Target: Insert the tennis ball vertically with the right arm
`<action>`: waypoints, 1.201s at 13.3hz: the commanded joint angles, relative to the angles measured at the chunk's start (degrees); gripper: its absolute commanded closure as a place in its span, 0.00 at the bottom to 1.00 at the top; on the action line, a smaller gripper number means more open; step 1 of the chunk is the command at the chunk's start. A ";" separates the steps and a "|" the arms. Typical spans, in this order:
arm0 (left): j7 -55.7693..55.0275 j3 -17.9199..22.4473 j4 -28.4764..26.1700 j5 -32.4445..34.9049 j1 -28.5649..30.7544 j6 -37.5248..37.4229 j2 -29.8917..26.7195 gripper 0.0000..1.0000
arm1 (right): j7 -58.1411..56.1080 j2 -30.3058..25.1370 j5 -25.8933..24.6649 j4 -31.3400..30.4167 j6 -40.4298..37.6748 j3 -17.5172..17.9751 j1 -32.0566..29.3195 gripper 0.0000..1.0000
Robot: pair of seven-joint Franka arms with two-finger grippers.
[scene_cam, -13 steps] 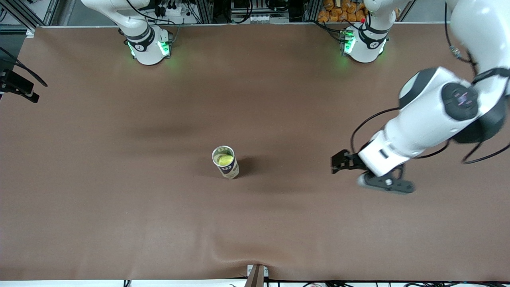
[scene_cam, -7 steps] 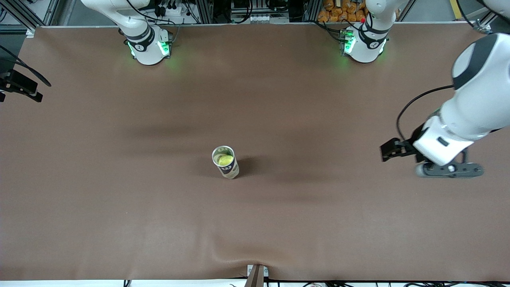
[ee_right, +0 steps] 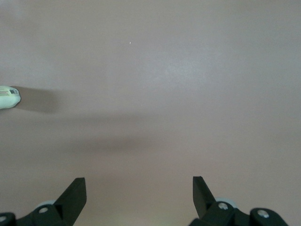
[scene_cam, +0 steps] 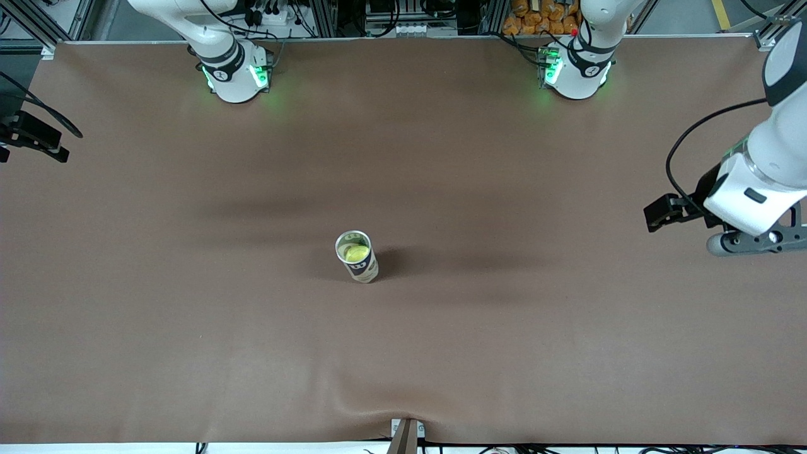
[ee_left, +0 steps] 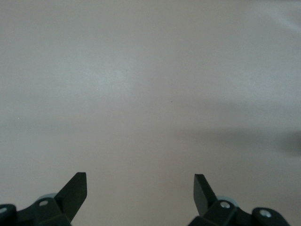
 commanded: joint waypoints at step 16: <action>5.55 50.15 -1.49 -21.81 -35.77 -2.32 -17.37 0.00 | -0.31 -0.64 -1.28 -0.73 0.86 -0.02 0.60 0.00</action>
